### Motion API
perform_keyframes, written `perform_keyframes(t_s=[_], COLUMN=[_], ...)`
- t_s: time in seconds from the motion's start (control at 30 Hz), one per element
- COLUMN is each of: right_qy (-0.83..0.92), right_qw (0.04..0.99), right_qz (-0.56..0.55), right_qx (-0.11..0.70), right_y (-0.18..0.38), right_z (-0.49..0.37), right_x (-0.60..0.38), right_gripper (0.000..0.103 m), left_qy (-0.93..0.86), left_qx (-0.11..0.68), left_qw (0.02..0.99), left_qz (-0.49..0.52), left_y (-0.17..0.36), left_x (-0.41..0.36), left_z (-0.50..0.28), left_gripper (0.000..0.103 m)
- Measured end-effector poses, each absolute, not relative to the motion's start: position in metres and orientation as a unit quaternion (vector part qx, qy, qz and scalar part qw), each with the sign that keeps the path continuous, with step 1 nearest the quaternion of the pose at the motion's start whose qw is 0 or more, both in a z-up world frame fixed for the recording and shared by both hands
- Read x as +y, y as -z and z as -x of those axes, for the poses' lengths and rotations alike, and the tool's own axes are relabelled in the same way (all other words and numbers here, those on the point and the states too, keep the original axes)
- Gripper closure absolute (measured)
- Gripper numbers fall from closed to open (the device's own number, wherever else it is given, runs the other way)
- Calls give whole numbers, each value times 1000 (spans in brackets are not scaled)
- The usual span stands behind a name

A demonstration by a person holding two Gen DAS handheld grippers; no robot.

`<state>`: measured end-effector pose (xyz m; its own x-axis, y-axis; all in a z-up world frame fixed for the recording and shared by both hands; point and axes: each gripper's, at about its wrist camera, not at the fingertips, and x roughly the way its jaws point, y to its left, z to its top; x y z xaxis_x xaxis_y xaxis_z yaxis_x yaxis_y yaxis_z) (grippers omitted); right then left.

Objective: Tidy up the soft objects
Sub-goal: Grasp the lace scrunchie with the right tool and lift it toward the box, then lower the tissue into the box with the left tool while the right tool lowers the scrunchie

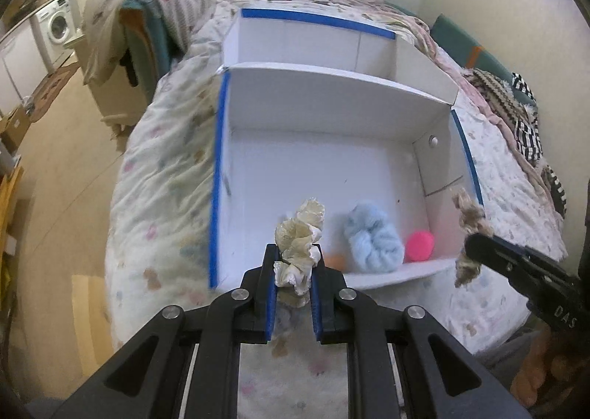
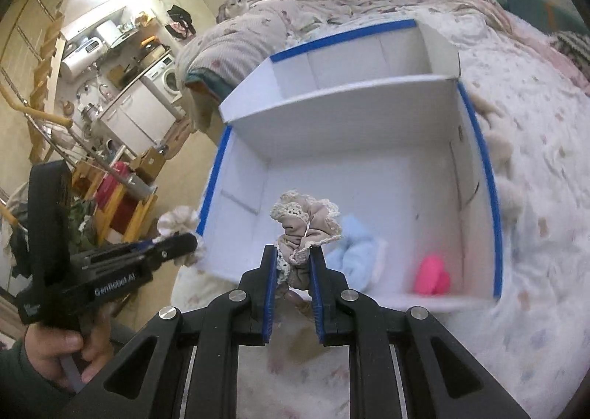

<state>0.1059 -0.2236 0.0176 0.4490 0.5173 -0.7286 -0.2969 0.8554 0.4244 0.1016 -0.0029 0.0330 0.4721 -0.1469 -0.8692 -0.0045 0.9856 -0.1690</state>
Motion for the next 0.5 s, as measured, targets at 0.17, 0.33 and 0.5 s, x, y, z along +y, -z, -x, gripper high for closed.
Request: perform_keyframes(t_s=[0.17,0.33,0.5], right_qy=[-216,-183,-170], right_qw=[846,830,830], right_qz=[-123,-147,-133], right_qx=[472,506,514], right_y=[-1,35,45], right_z=[-132,-147,-151], right_x=[-235,-251,-251], right_gripper=[84,84,84], left_qy=[57,76,86], left_qx=[510,505,531], left_qw=[856,858,840], left_qz=[65,56,75], left_y=[-20,9,30], left_x=[-15,-22,-30], left_z=[-131,-145,-155], left_gripper=[89,89,89])
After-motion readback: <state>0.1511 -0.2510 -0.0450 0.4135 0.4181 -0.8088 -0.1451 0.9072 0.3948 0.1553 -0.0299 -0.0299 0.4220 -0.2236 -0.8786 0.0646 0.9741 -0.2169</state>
